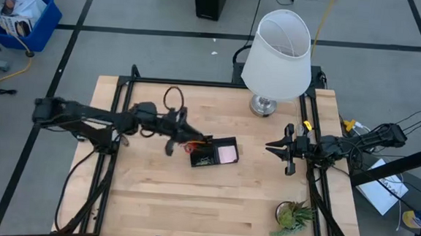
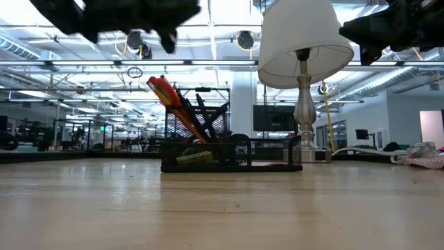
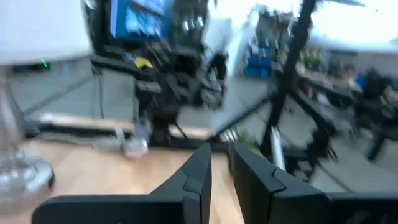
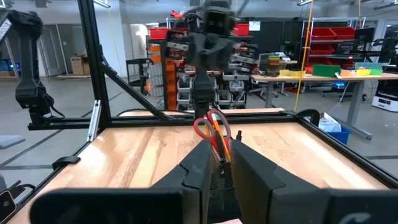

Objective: Pick and place office supplies into organizer
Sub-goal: Return to Home Position

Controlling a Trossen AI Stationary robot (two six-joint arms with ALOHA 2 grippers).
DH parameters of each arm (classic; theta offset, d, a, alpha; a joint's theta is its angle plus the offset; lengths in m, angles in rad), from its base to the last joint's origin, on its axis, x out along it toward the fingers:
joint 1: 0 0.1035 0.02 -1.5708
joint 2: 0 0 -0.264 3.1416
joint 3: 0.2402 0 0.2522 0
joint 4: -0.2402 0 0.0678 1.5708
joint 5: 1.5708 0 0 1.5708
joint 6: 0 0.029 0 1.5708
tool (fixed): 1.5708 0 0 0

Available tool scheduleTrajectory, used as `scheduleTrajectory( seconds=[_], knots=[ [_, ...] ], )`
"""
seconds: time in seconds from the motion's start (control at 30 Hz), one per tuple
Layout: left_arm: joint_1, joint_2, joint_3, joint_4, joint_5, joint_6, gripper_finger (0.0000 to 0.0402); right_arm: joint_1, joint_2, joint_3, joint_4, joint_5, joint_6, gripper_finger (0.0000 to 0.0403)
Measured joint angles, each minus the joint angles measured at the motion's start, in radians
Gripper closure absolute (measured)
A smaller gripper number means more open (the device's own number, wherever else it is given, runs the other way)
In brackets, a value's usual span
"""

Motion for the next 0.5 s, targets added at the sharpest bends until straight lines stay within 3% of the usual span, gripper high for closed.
scheduleTrajectory(
  seconds=[0.07, 0.23, 0.4, 0.5],
  knots=[
    [-0.04, -0.092, -0.004, -0.151, -0.015, 0.041, 0.0337, 0.0, 0.0, 0.0, 0.0, 0.0, 0.0, 0.0348],
    [-0.206, -0.29, -0.061, -0.346, -0.249, 0.175, 0.0337, 0.0, 0.0, 0.0, 0.001, 0.0, 0.0, 0.0348],
    [-0.347, -0.431, -0.256, -0.139, -0.304, 0.136, 0.0337, 0.0, 0.0, 0.0, 0.0, 0.0, 0.0, 0.0348],
    [-0.424, -0.468, -0.401, -0.022, -0.44, 0.122, 0.0337, 0.0, 0.0, 0.0, 0.0, 0.0, 0.0, 0.0348]
  ],
)
